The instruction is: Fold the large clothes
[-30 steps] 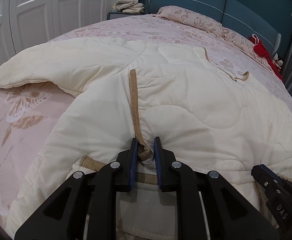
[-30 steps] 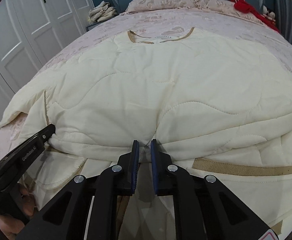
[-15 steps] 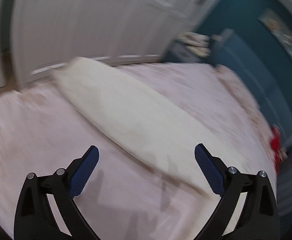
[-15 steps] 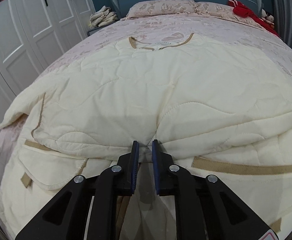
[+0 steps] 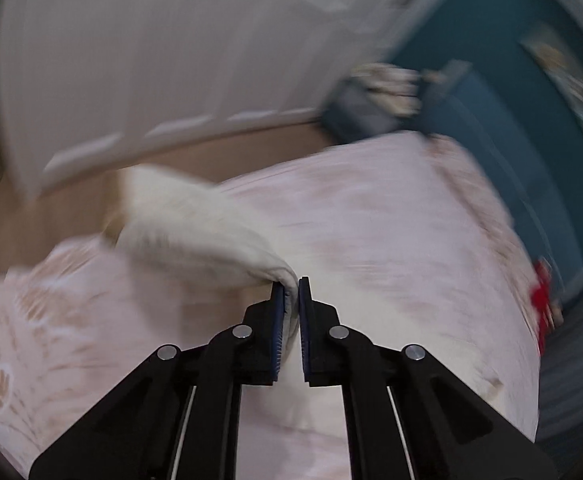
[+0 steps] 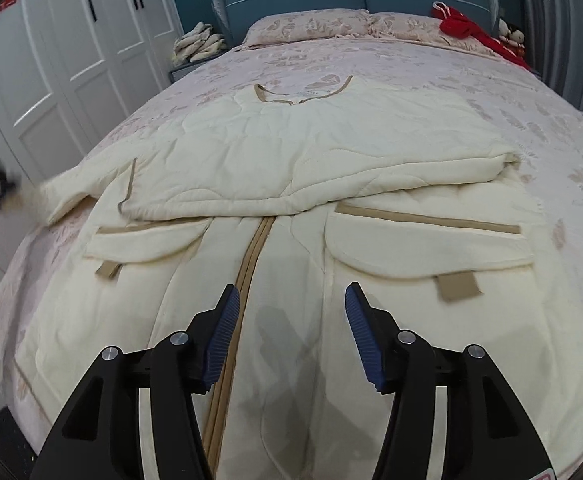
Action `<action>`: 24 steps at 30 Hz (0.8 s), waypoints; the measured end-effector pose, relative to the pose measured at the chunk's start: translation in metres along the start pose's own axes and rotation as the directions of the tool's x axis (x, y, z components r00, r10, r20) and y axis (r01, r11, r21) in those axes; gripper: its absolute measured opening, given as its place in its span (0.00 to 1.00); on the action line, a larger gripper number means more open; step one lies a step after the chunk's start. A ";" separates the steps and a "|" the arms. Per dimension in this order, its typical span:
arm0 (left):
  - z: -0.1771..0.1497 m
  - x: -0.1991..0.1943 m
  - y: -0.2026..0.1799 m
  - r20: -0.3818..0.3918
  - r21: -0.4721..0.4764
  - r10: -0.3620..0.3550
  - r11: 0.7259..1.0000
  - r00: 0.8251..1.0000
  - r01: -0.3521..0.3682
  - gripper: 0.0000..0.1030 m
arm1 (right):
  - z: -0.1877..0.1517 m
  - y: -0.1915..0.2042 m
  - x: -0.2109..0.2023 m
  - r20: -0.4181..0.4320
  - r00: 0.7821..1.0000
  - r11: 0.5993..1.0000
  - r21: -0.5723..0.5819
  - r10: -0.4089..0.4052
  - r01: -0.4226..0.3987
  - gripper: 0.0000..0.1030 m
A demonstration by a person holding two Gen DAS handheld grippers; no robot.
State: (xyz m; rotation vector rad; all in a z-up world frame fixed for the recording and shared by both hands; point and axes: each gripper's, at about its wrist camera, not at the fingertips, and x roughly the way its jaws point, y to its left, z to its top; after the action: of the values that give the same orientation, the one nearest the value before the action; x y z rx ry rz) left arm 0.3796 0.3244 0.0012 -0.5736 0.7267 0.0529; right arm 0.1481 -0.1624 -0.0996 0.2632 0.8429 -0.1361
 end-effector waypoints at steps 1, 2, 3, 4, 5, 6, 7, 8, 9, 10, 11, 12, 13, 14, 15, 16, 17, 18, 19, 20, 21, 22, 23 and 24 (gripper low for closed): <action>0.003 -0.008 -0.027 0.014 0.049 -0.035 0.998 0.999 0.035 0.06 | -0.001 0.000 -0.004 0.004 1.000 1.000 -0.003 0.006 -0.006 0.53; -0.001 -0.025 -0.071 0.031 0.128 -0.093 0.988 0.995 0.088 0.06 | -0.002 -0.001 -0.009 0.008 1.000 1.000 -0.007 0.008 -0.008 0.53; -0.007 -0.042 -0.112 0.039 0.194 -0.151 0.971 0.988 0.141 0.06 | -0.004 -0.001 -0.012 0.011 1.000 1.000 -0.011 0.007 -0.007 0.53; -0.017 -0.057 -0.151 0.039 0.251 -0.214 0.948 0.976 0.198 0.06 | -0.005 -0.001 -0.016 0.014 1.000 1.000 -0.017 0.008 -0.007 0.53; -0.025 -0.066 -0.175 0.032 0.286 -0.253 0.929 0.967 0.234 0.06 | -0.007 -0.001 -0.019 0.019 1.000 1.000 -0.021 0.008 -0.007 0.53; -0.040 -0.078 -0.210 0.015 0.331 -0.305 0.900 0.952 0.283 0.06 | -0.008 -0.003 -0.024 0.026 1.000 1.000 -0.025 0.009 -0.008 0.53; -0.052 -0.084 -0.232 -0.001 0.354 -0.338 0.880 0.941 0.316 0.06 | -0.009 -0.005 -0.029 0.033 0.999 1.000 -0.026 0.011 -0.010 0.53; -0.070 -0.091 -0.261 -0.036 0.380 -0.381 0.850 0.924 0.365 0.06 | -0.009 -0.009 -0.033 0.037 0.999 1.000 -0.024 0.013 -0.012 0.53; -0.087 -0.092 -0.284 -0.072 0.401 -0.405 0.825 0.911 0.398 0.06 | -0.010 -0.013 -0.036 0.040 0.999 1.000 -0.021 0.013 -0.012 0.54; -0.112 -0.095 -0.308 -0.115 0.421 -0.427 0.797 0.897 0.433 0.06 | -0.010 -0.017 -0.038 0.040 0.999 1.000 -0.015 0.013 -0.012 0.54; -0.128 -0.096 -0.321 -0.143 0.430 -0.435 0.781 0.889 0.452 0.06 | -0.010 -0.021 -0.040 0.041 0.999 1.000 -0.007 0.012 -0.012 0.55; -0.151 -0.095 -0.336 -0.184 0.442 -0.437 0.763 0.880 0.471 0.06 | -0.011 -0.029 -0.043 0.043 0.999 1.000 0.008 0.010 -0.011 0.55; -0.171 -0.093 -0.347 -0.222 0.445 -0.435 0.752 0.873 0.487 0.06 | -0.012 -0.033 -0.045 0.043 0.999 1.000 0.019 0.008 -0.009 0.55; -0.196 -0.084 -0.358 -0.276 0.431 -0.427 0.746 0.861 0.508 0.06 | -0.013 -0.042 -0.047 0.039 0.999 0.999 0.038 0.006 -0.007 0.55; -0.222 -0.073 -0.365 -0.333 0.419 -0.406 0.745 0.851 0.520 0.07 | -0.015 -0.049 -0.048 0.035 0.999 0.998 0.057 0.005 -0.007 0.56; -0.248 -0.058 -0.370 -0.380 0.414 -0.373 0.750 0.847 0.516 0.12 | -0.017 -0.053 -0.049 0.033 0.999 0.997 0.071 0.003 -0.005 0.59; -0.263 -0.045 -0.371 -0.404 0.412 -0.347 0.757 0.846 0.507 0.17 | -0.019 -0.062 -0.049 0.028 1.000 0.996 0.095 -0.002 -0.001 0.60; -0.281 -0.027 -0.364 -0.426 0.411 -0.313 0.769 0.849 0.489 0.31 | -0.021 -0.068 -0.049 0.024 1.000 0.994 0.107 -0.006 0.003 0.60; -0.295 -0.014 -0.359 -0.441 0.405 -0.287 0.782 0.850 0.474 0.37 | -0.021 -0.074 -0.049 0.017 1.000 0.992 0.123 -0.012 0.010 0.60; -0.309 -0.004 -0.345 -0.462 0.375 -0.270 0.804 0.845 0.462 0.38 | -0.021 -0.080 -0.050 0.013 1.000 0.990 0.138 -0.018 0.016 0.60; -0.313 0.000 -0.334 -0.482 0.334 -0.279 0.818 0.831 0.468 0.39 | -0.020 -0.085 -0.051 0.016 1.000 0.989 0.146 -0.020 0.017 0.60; -0.312 0.002 -0.315 -0.498 0.251 -0.320 0.837 0.806 0.487 0.47 | -0.019 -0.088 -0.052 0.022 1.000 0.989 0.149 -0.020 0.016 0.62; -0.305 0.002 -0.299 -0.491 0.202 -0.347 0.847 0.799 0.492 0.53 | -0.015 -0.093 -0.053 0.031 0.999 0.987 0.158 -0.017 0.012 0.63; -0.293 0.000 -0.278 -0.461 0.154 -0.368 0.863 0.807 0.482 0.62 | -0.011 -0.097 -0.053 0.039 0.999 0.986 0.165 -0.013 0.006 0.64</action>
State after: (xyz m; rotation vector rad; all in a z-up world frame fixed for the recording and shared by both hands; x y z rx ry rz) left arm 0.2666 -0.0608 -0.0429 -0.4831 0.9864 -0.6060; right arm 0.0839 -0.2511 -0.0840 0.4109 0.7944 -0.2198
